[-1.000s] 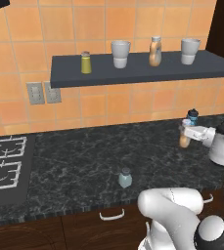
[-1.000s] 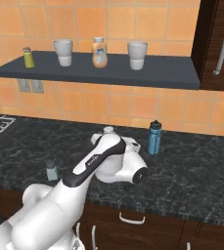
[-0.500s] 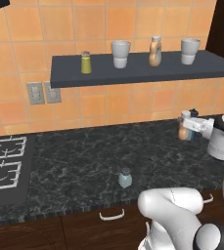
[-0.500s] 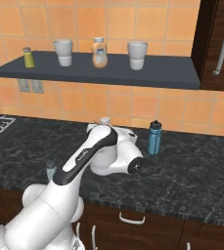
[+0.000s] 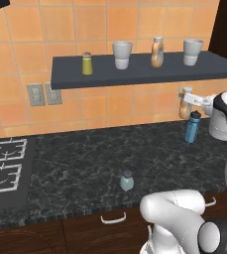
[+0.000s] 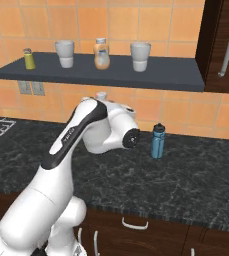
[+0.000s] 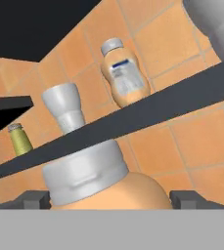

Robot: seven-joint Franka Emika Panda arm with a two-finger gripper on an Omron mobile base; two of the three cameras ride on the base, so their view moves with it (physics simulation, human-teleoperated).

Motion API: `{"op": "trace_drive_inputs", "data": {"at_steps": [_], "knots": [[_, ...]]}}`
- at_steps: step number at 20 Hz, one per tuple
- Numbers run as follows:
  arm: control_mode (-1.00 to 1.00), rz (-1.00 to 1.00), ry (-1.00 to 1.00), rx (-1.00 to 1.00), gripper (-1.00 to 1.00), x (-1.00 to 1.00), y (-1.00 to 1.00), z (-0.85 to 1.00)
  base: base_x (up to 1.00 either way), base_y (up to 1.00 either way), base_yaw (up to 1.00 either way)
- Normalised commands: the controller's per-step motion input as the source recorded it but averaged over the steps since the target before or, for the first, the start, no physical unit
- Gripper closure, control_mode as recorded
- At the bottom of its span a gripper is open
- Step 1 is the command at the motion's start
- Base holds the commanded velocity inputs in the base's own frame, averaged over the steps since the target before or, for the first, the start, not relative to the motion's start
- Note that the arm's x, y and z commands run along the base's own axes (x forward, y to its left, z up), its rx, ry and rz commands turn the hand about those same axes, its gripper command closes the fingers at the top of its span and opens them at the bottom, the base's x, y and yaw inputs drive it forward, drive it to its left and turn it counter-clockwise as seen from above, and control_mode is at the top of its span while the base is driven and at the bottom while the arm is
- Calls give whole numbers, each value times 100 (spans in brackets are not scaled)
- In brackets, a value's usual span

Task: Put the shaker and condiment bottle from the counter next to their counterparts in the cabinet.

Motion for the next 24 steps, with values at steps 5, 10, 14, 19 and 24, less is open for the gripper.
{"op": "trace_drive_inputs", "data": {"at_steps": [5, 10, 14, 19, 24], "knots": [[-100, 0, 1, 3, 100, 15, 19, 96, 0, 0, 0], [-100, 0, 0, 4, 100, -16, 6, -8, 0, 0, 0], [-100, 0, -2, 6, 100, -10, 0, 29, 0, 0, 0], [-100, 0, -3, 4, 100, -3, 3, 72, 0, 0, 0], [-100, 0, -4, 0, 100, 0, 11, 66, 0, 0, 0]]}}
